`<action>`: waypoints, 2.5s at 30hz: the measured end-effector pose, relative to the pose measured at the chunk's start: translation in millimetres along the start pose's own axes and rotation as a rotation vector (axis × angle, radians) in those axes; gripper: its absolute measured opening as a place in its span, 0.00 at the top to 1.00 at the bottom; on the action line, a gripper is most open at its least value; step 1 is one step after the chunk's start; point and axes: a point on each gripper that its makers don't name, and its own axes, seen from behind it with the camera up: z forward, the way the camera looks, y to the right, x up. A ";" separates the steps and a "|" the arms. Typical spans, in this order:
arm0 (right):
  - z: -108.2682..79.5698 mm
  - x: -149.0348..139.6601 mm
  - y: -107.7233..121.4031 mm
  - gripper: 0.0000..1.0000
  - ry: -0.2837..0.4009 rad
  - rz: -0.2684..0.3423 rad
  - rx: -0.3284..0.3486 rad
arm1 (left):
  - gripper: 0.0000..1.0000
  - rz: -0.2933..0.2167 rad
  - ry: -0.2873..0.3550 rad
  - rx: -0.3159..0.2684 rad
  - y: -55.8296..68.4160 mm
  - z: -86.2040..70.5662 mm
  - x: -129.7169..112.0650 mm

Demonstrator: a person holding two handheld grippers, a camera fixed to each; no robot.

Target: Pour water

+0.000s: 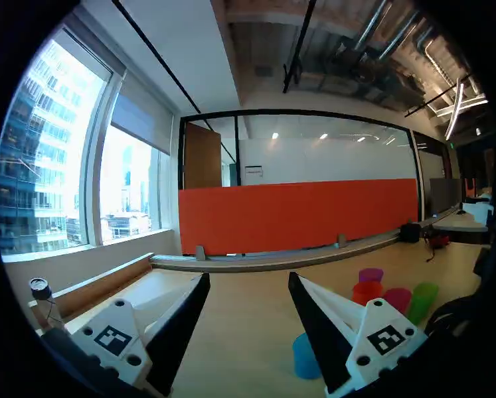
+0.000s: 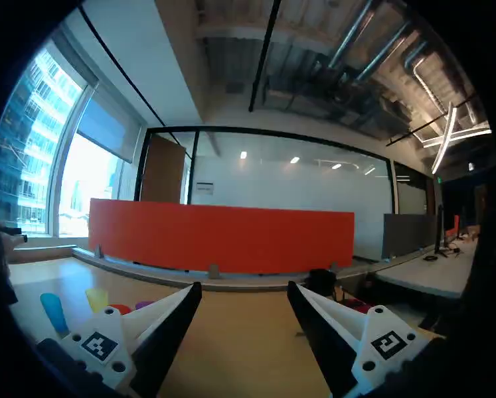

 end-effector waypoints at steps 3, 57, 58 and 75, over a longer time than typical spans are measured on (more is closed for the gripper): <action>-0.1 1.8 0.6 0.00 -0.003 0.010 0.001 | 0.13 0.024 0.004 0.021 -3.9 -0.6 -3.5; -6.1 18.8 2.2 0.00 -0.014 -0.007 -0.021 | 0.13 -0.052 -0.074 0.008 13.3 20.8 -84.3; -6.3 19.0 2.5 0.00 -0.014 -0.005 -0.021 | 0.13 -0.052 -0.074 0.008 13.3 20.8 -84.4; -6.3 7.0 -0.9 0.00 -0.027 -0.019 0.008 | 0.07 -0.051 -0.077 0.007 12.3 21.0 -84.7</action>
